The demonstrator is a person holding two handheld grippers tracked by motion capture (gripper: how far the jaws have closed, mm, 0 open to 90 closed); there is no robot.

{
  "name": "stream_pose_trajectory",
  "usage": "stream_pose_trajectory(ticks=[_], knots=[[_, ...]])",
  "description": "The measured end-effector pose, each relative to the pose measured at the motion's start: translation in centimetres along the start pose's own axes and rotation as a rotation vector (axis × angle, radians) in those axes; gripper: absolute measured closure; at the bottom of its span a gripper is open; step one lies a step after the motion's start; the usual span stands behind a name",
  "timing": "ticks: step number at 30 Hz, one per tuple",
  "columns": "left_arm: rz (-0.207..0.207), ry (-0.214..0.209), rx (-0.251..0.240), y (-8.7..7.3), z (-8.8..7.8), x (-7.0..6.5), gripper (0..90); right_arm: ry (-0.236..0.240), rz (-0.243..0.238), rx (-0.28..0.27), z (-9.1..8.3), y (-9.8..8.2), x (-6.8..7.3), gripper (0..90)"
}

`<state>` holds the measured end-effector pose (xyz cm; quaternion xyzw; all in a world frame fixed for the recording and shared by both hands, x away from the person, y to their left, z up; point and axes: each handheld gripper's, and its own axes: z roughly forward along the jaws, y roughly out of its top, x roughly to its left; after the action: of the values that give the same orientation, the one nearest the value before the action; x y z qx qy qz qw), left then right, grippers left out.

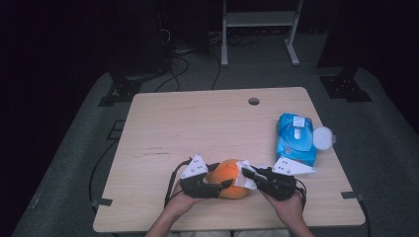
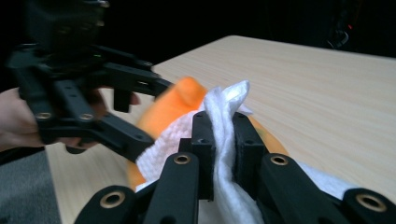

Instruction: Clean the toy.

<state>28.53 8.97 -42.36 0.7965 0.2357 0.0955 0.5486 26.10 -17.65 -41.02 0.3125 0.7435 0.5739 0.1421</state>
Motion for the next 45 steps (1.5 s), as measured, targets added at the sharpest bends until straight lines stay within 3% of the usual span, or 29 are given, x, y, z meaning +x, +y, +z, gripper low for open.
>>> stream_pose_trajectory(ticks=[2,6,11,15,17,20,23,25,27,32,33,37,40,42,45], knots=[[0.003,-0.006,-0.002,0.1,-0.1,-0.1,33.6,-0.006,0.004,0.000,0.0,-0.1,-0.3,80.7],[0.013,-0.004,0.001,0.3,-0.2,-0.2,33.9,-0.032,0.075,0.013,0.1,-1.1,-1.8,80.7],[0.010,-0.010,-0.004,0.5,-0.4,-0.2,34.2,-0.001,0.003,-0.013,-0.1,0.0,0.0,80.7],[0.026,-0.018,-0.001,0.7,-0.5,-0.5,33.8,-0.024,0.033,0.011,0.3,-0.8,-1.0,80.7],[0.034,-0.017,0.007,0.6,-0.2,-0.5,29.6,-0.031,0.061,0.023,0.6,-1.4,-1.7,80.6],[0.040,-0.011,0.003,0.6,-0.3,-0.1,19.1,-0.050,0.066,0.033,0.7,-1.7,-2.2,80.6],[0.023,-0.013,0.025,0.0,0.1,0.5,12.2,-0.046,0.099,0.034,0.9,-2.1,-2.6,80.6],[0.029,-0.026,0.036,-0.3,0.3,0.5,15.7,-0.040,0.098,0.034,0.9,-2.0,-2.4,80.7],[0.044,-0.006,0.038,-0.2,0.3,0.4,23.4,-0.038,0.083,0.024,0.7,-1.6,-1.8,80.8],[-0.064,0.020,0.005,-0.2,0.2,0.9,29.0,0.002,0.056,-0.025,0.1,-0.8,-0.7,80.8],[-0.068,0.020,0.004,-0.2,0.2,1.0,28.5,0.002,0.051,-0.024,0.2,-0.8,-0.6,80.8],[-0.006,-0.020,0.010,-0.2,0.6,0.5,15.2,-0.045,0.065,0.004,0.6,-1.6,-1.7,80.7],[0.028,-0.033,0.023,-0.4,0.4,0.5,10.3,-0.057,0.112,0.017,0.7,-2.2,-2.7,80.7],[0.035,-0.028,0.038,-0.5,0.3,0.6,12.4,-0.044,0.108,0.014,0.7,-2.0,-2.4,80.8],[0.009,0.003,0.022,-0.1,0.1,0.5,26.6,-0.001,0.083,-0.020,0.4,-1.2,-1.1,81.0]])
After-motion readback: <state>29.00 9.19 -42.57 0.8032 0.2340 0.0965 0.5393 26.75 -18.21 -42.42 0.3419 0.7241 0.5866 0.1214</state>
